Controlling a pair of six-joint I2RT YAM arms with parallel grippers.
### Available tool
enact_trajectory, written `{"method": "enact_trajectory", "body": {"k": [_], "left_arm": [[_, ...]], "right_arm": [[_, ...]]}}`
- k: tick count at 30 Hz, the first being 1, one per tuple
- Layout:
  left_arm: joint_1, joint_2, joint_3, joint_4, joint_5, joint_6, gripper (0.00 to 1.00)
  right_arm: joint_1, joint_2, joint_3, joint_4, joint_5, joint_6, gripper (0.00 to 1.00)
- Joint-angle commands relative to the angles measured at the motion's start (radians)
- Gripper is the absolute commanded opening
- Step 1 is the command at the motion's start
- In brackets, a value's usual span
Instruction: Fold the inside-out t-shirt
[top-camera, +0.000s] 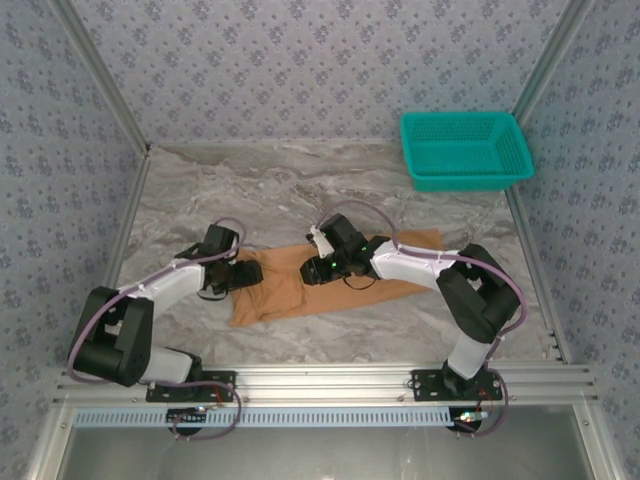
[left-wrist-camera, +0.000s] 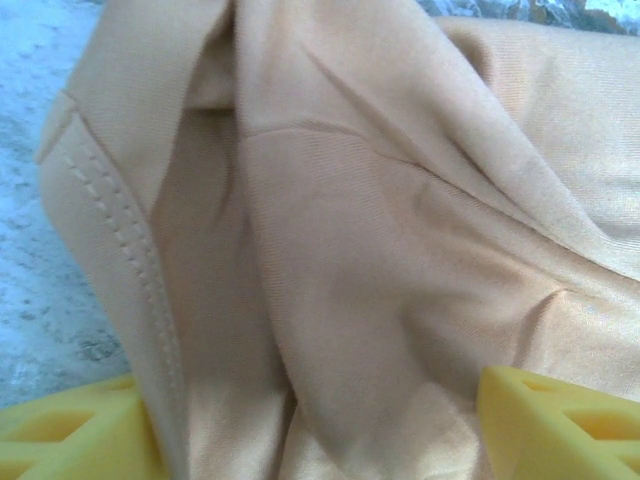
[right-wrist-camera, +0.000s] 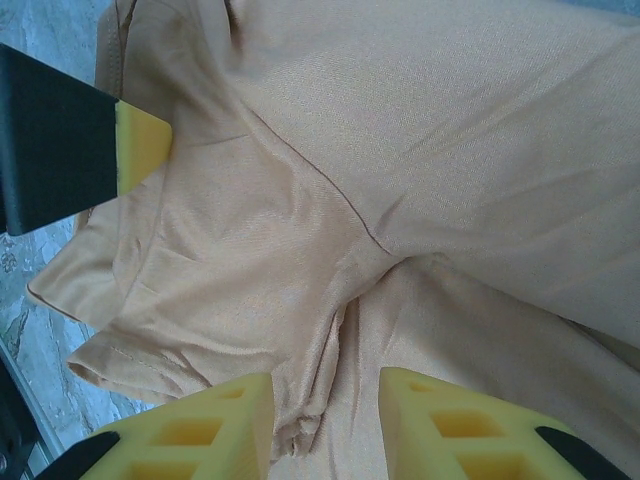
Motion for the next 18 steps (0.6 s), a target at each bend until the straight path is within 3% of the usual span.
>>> {"method": "enact_trajectory", "body": {"k": [1,10,18], "left_arm": [[-0.052,0.053,-0.008,0.016,0.08,-0.032,0.74],[-0.129,0.085,0.021,0.039,0.045,-0.057,0.67],[-0.145,0.073,0.032,0.043,0.042,-0.073,0.65]], "right_arm": [[-0.011,0.009,-0.012,-0.004,-0.006,0.014,0.35],[-0.029,-0.007,-0.024,-0.007,-0.006,0.013,0.35],[-0.03,-0.003,-0.029,0.004,-0.009,0.017,0.35]]}}
